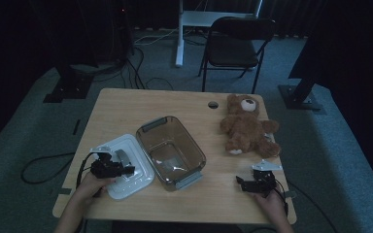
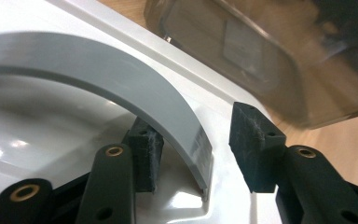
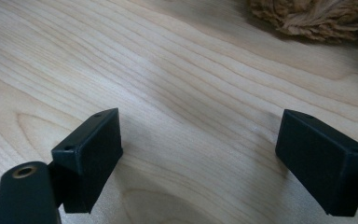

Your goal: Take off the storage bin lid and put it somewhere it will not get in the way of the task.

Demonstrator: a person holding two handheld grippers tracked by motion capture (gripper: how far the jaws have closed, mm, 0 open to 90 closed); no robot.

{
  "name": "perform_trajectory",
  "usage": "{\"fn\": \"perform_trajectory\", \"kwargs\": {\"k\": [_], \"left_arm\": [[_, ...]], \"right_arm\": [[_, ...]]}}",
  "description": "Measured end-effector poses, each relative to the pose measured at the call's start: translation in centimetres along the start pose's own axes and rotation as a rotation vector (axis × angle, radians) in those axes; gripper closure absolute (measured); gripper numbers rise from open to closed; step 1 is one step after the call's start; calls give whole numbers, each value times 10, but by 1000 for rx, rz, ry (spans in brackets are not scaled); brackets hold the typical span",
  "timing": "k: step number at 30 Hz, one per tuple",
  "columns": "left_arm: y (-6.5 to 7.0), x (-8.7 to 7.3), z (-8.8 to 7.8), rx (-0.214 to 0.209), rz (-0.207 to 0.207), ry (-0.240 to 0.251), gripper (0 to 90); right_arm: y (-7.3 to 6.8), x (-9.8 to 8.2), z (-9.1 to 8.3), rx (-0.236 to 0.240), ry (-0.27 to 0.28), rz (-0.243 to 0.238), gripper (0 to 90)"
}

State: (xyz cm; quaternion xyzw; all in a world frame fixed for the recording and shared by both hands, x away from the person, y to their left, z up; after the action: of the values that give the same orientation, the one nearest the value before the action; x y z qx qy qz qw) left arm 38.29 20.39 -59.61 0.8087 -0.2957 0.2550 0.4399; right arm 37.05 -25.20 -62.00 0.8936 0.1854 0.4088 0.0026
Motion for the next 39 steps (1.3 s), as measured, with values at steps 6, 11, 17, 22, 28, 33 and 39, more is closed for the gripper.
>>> {"fn": "perform_trajectory", "kwargs": {"k": [6, 11, 17, 22, 28, 33, 39], "left_arm": [[-5, 0, -7, 95, 38, 0, 462], [-9, 0, -15, 184, 59, 1, 386], [-10, 0, -29, 236, 75, 33, 378], [-16, -1, -47, 338, 63, 82, 362], [-25, -5, -71, 465, 48, 133, 194], [-37, -16, -87, 585, -6, 151, 75], [-50, -36, -99, 656, -94, 133, 9]], "right_arm": [[0, 0, 0, 0, 0, 0, 136], [0, 0, 0, 0, 0, 0, 136], [0, 0, 0, 0, 1, -1, 136], [0, 0, 0, 0, 0, -1, 136], [0, 0, 0, 0, 1, -1, 136], [0, 0, 0, 0, 1, -1, 136], [0, 0, 0, -1, 1, -1, 136]]}}
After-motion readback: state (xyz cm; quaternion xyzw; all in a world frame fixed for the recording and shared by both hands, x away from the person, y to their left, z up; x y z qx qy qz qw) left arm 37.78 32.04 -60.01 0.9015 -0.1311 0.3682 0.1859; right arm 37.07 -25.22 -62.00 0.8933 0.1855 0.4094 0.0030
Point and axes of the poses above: each handheld gripper's, and its own axes: z roughly forward along the jaws, x roughly out of its top, y roughly to its right, the point moved 10 cm from there along z, roughly forward along the jaws, and after that the axes turned 14 degrees about -x, right-handed, at the moved point
